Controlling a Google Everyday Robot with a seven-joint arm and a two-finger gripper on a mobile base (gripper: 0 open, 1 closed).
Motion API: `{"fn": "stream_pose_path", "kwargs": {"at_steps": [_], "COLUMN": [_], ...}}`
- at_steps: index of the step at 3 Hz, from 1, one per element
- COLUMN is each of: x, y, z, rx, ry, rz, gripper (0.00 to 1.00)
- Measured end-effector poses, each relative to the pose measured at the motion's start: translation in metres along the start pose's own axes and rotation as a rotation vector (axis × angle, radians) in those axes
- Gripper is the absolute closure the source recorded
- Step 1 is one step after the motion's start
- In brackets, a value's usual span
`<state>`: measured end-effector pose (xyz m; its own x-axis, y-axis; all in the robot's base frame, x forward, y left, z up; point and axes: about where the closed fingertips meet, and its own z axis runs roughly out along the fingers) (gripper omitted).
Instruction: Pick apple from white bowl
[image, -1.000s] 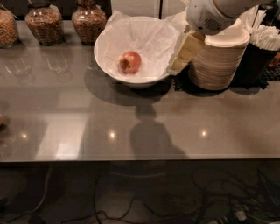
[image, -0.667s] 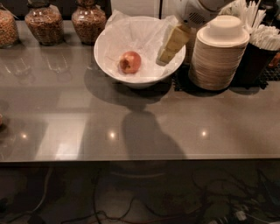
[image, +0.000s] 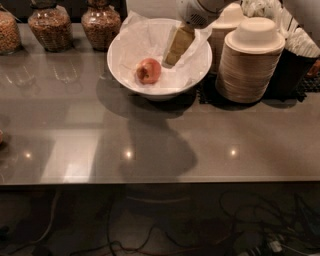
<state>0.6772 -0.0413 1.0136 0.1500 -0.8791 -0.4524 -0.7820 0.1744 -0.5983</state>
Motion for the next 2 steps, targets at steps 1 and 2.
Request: {"fn": "stream_pose_path", "kwargs": {"at_steps": [1, 2], "x": [-0.0148, -0.0124], "y": [-0.0053, -0.0034], "z": [0.0546, 0.0552], "rx": [-0.040, -0.040], "ry": [0.000, 0.005], "rz": [-0.023, -0.030], "gripper": [0.00, 0.00]}}
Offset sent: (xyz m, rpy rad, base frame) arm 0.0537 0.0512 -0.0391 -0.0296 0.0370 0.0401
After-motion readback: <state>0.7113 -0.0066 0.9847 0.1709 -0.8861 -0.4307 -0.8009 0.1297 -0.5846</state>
